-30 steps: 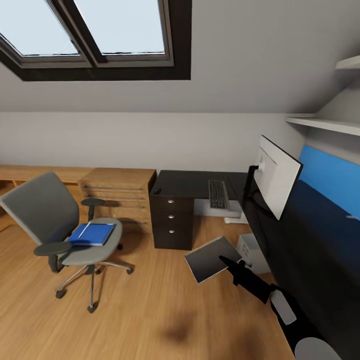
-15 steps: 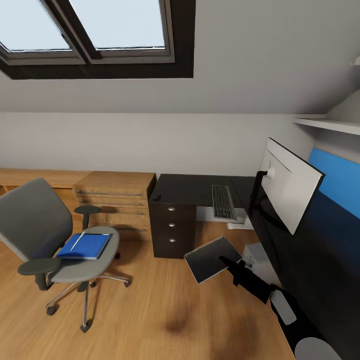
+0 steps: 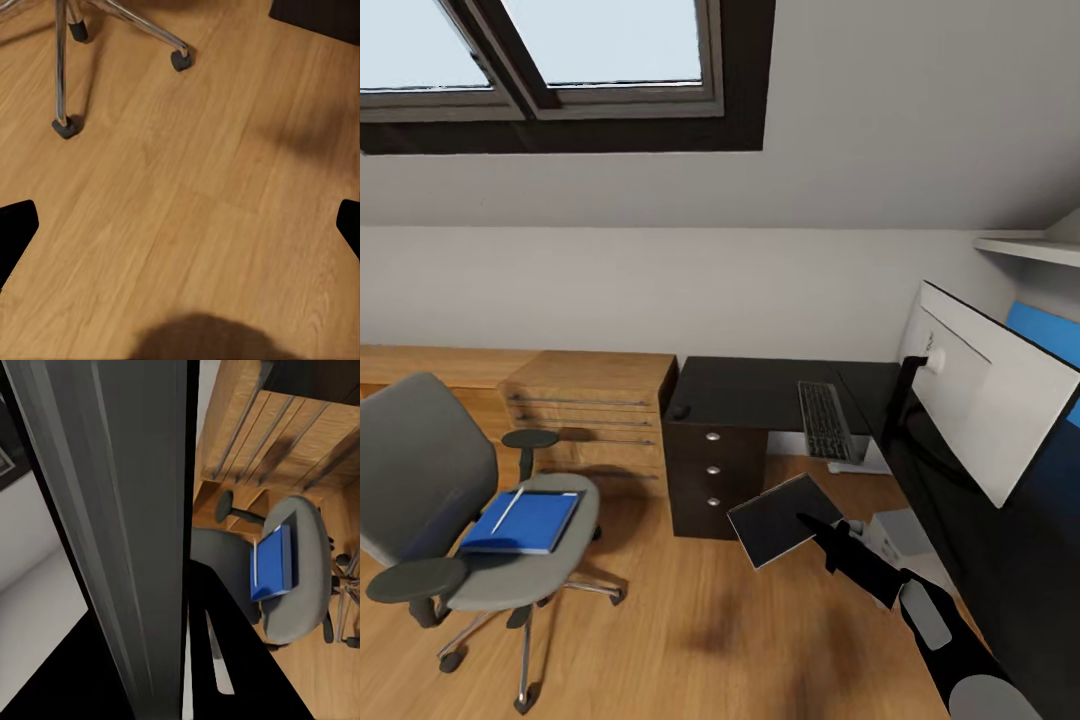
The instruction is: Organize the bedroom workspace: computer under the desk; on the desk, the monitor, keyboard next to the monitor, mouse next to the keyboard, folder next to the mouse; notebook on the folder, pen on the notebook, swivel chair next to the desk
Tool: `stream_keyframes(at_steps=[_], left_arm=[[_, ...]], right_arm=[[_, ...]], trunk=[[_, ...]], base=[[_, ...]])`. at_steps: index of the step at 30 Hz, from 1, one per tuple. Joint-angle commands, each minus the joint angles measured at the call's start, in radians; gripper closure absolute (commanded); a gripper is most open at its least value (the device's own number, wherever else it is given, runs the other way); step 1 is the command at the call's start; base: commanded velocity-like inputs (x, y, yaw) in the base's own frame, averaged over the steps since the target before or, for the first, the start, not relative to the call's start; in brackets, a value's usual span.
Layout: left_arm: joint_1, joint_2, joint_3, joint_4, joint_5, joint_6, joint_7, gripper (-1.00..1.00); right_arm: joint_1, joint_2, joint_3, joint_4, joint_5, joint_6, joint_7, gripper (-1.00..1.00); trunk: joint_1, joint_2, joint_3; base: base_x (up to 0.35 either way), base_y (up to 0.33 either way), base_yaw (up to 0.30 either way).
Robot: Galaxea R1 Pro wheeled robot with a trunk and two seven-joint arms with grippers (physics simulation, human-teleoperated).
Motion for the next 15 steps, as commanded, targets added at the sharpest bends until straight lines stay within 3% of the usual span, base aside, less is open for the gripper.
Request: stream_keyframes(at_steps=[1,15], left_arm=[[-0.001,-0.001,0.006,0.001,-0.003,-0.003,0.0,-1.0],[-0.001,0.0,0.006,0.0,-0.003,-0.003,0.0,-1.0]], right_arm=[[-0.001,0.0,-0.002,0.0,-0.004,0.007,0.002,1.0],[-0.001,0.0,0.0,0.0,-0.003,0.008,0.0,1.0]], trunk=[[0.001,-0.001,-0.001],[0.001,-0.001,-0.001]], base=[[0.325,0.114,0.0],[0.31,0.044,0.0]])
